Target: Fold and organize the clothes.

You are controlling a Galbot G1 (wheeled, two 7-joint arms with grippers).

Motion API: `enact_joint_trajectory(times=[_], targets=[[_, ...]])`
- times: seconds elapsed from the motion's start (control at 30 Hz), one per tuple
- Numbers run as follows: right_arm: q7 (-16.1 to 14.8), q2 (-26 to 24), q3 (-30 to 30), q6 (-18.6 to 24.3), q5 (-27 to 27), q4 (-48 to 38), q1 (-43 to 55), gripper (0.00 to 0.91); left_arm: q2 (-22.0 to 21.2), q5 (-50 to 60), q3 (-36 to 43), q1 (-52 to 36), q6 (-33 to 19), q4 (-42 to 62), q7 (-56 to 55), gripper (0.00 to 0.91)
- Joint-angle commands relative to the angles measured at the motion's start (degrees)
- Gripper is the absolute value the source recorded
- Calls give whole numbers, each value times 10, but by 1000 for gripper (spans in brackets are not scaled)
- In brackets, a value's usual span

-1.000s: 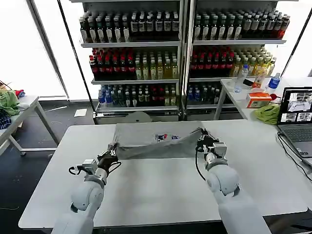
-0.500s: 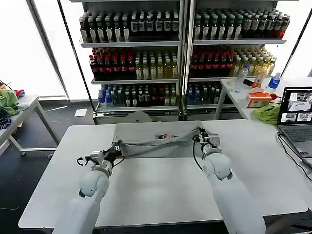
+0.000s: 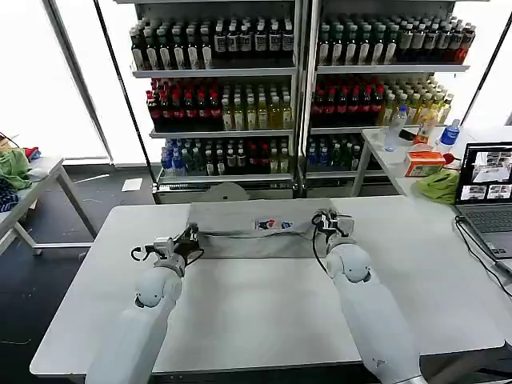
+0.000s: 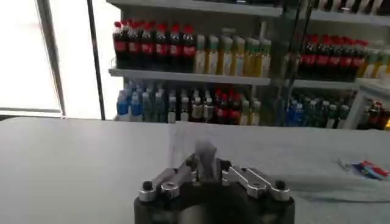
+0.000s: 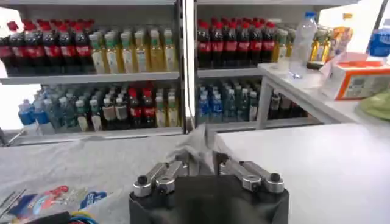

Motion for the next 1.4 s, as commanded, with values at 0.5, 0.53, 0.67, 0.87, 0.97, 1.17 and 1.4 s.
enact_joint_trajectory(times=[0.5, 0.53, 0.67, 0.87, 0.97, 1.17, 1.4], targets=[[60, -42, 21, -43, -30, 188, -146, 907, 15, 17, -28, 109, 50, -156, -21, 907], [61, -46, 24, -47, -28, 196, -155, 907, 14, 20, -31, 119, 49, -159, -19, 907], [61, -59, 30, -61, -26, 223, -175, 907, 18, 20, -37, 130, 51, -171, -20, 907], [60, -66, 33, -71, -28, 232, -191, 907, 16, 20, -43, 134, 59, -166, -21, 907], [58, -68, 34, -71, -25, 234, -197, 907, 15, 19, -46, 136, 63, -162, -21, 907], [58, -66, 31, -71, -24, 219, -190, 907, 16, 19, -50, 123, 62, -135, -24, 907], [52, -55, 31, -71, -20, 195, -176, 907, 17, 19, -52, 128, 61, -128, -23, 907]])
